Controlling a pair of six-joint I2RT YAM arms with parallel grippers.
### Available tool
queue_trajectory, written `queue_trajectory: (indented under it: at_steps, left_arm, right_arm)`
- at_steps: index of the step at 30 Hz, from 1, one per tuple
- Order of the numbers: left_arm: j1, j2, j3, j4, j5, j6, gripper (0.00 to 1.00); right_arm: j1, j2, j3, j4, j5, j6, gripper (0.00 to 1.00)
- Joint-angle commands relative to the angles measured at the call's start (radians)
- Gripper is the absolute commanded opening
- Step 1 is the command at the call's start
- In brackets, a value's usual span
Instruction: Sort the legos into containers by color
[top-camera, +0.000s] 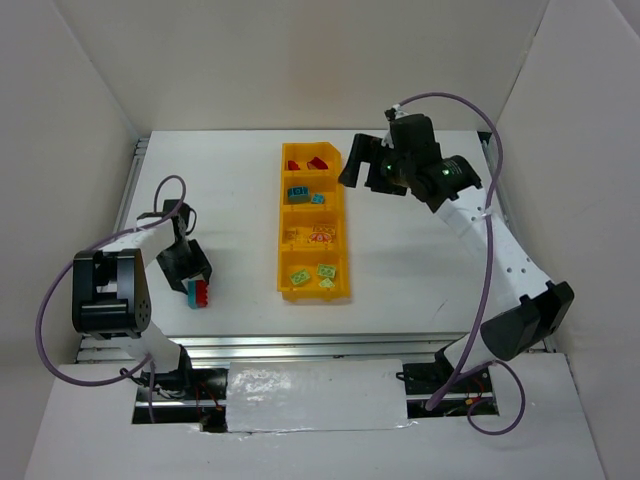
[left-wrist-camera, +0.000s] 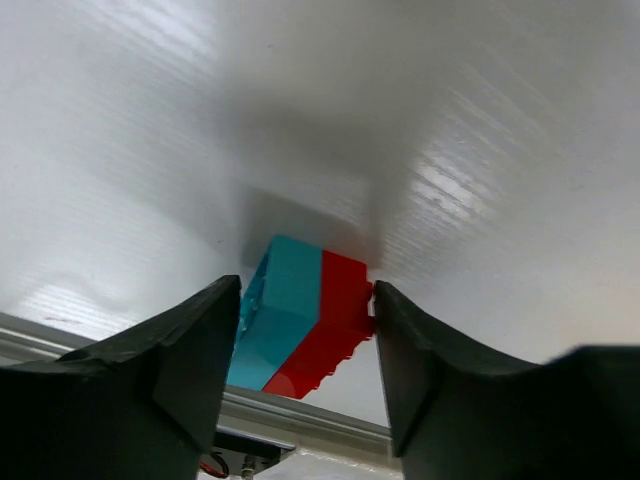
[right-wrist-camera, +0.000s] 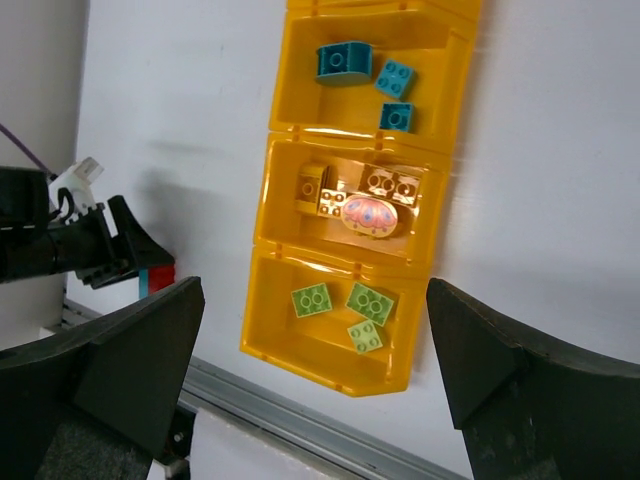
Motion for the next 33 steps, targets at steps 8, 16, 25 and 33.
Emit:
queue_trajectory:
  at_steps: [8, 16, 25, 33]
  left_arm:
    - [0.002, -0.011, 0.052, 0.048, 0.105, 0.002, 0.00]
    - [-0.071, -0.083, 0.187, 0.062, 0.120, 0.019, 0.00]
    - [-0.144, -0.184, 0.365, 0.106, 0.320, 0.110, 0.00]
    - [-0.280, -0.120, 0.548, 0.174, 0.590, 0.053, 0.00]
  right_arm:
    - [-0.233, -0.241, -0.181, -0.031, -0.162, 0.090, 1.00]
    - [-0.320, -0.370, -0.188, -0.220, 0.180, 0.257, 1.00]
    - [-0.327, -0.413, -0.235, -0.206, 0.111, 0.167, 0.99]
    - [0.003, -0.228, -0.223, 0.159, -0.162, 0.110, 0.98]
